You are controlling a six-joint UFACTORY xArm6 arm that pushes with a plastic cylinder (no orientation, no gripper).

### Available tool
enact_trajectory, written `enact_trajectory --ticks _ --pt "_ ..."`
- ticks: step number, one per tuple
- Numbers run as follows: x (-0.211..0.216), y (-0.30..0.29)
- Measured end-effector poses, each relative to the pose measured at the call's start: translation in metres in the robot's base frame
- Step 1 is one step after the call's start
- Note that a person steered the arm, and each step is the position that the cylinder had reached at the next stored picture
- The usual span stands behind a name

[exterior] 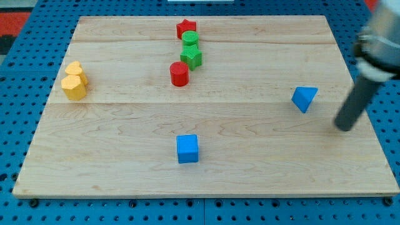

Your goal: Slide the blue triangle to the bottom center

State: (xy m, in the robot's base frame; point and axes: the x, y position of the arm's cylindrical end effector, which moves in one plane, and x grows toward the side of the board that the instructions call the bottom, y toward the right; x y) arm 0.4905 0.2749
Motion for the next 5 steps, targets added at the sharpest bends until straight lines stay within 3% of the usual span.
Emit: enact_trajectory --ticks 1,2,3,4,5 --pt "-0.057 0.007" --pt "-0.056 -0.062" --pt "-0.017 -0.186" --pt "0.009 -0.253" --pt "-0.037 -0.215"
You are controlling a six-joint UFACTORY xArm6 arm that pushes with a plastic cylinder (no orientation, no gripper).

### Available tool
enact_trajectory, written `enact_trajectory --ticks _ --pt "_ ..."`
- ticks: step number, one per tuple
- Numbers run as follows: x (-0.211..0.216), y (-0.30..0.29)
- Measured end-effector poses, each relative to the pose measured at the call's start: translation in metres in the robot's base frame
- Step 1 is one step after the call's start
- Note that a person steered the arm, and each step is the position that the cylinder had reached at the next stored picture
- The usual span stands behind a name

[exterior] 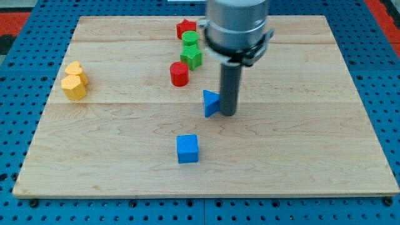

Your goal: Slide the blue triangle to the bottom center

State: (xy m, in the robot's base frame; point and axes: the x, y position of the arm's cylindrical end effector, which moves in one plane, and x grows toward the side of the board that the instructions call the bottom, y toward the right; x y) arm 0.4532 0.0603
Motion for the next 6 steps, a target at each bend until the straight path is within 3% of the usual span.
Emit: enact_trajectory --ticks 1,3,4,5,6 --pt "-0.015 -0.023" --pt "0.023 -0.093" --pt "-0.036 -0.086" --pt "-0.021 -0.123" --pt "0.025 -0.126"
